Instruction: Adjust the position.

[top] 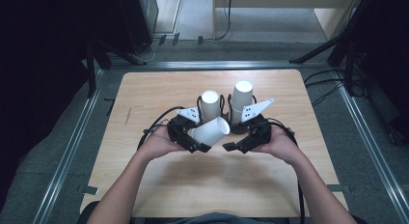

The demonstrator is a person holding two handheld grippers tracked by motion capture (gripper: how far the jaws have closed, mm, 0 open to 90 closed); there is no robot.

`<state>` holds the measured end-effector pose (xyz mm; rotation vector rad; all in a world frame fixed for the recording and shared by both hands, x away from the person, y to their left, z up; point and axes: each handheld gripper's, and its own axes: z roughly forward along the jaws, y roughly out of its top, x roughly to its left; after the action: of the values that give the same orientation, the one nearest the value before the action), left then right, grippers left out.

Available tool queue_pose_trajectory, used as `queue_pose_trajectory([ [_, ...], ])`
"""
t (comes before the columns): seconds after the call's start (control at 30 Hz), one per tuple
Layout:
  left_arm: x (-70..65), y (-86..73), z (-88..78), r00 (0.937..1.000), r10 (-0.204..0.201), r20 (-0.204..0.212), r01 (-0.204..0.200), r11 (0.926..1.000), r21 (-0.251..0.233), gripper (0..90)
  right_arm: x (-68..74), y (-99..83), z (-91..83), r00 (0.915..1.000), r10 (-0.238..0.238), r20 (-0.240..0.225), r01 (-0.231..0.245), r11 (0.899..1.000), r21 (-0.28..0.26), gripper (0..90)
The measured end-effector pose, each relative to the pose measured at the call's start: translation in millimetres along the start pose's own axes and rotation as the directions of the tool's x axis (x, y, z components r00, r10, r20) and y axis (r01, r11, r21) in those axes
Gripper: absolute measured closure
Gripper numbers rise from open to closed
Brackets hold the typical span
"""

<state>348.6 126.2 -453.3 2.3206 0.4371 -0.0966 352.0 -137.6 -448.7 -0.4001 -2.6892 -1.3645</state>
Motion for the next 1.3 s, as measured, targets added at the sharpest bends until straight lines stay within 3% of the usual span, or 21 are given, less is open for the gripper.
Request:
queue_pose_trajectory([
  [0.47, 4.2, 3.2, 0.4, 0.9999, 0.009, -0.008, -0.009, 0.9959, 0.09, 24.7, -2.7, -7.0, 4.9, 0.9995, -0.026, 0.019, 0.025, 0.999, 0.045, 27.1],
  [0.7, 4.9, 1.5, 9.2, 0.9995, 0.03, -0.006, -0.029, 0.9892, 0.144, 24.7, -1.8, -7.0, 5.1, 0.9991, -0.04, 0.015, 0.04, 0.998, 0.044, 27.1],
  [0.83, 3.7, 3.2, 16.3, 0.9986, 0.053, -0.007, -0.051, 0.9808, 0.188, 24.7, -0.9, -7.0, 6.6, 0.9988, -0.044, 0.02, 0.043, 0.998, 0.048, 27.0],
  [1.07, 2.2, 7.7, 28.9, 0.9968, 0.073, 0.034, -0.079, 0.9684, 0.237, 24.7, 0.4, -5.4, 9.8, 0.9986, -0.05, 0.014, 0.049, 0.998, 0.047, 27.0],
  [1.3, 0.2, 7.0, 36.8, 0.9956, 0.076, 0.055, -0.087, 0.9651, 0.247, 24.6, 3.5, -2.9, 16.0, 0.998, -0.063, -0.002, 0.063, 0.996, 0.059, 27.0],
])
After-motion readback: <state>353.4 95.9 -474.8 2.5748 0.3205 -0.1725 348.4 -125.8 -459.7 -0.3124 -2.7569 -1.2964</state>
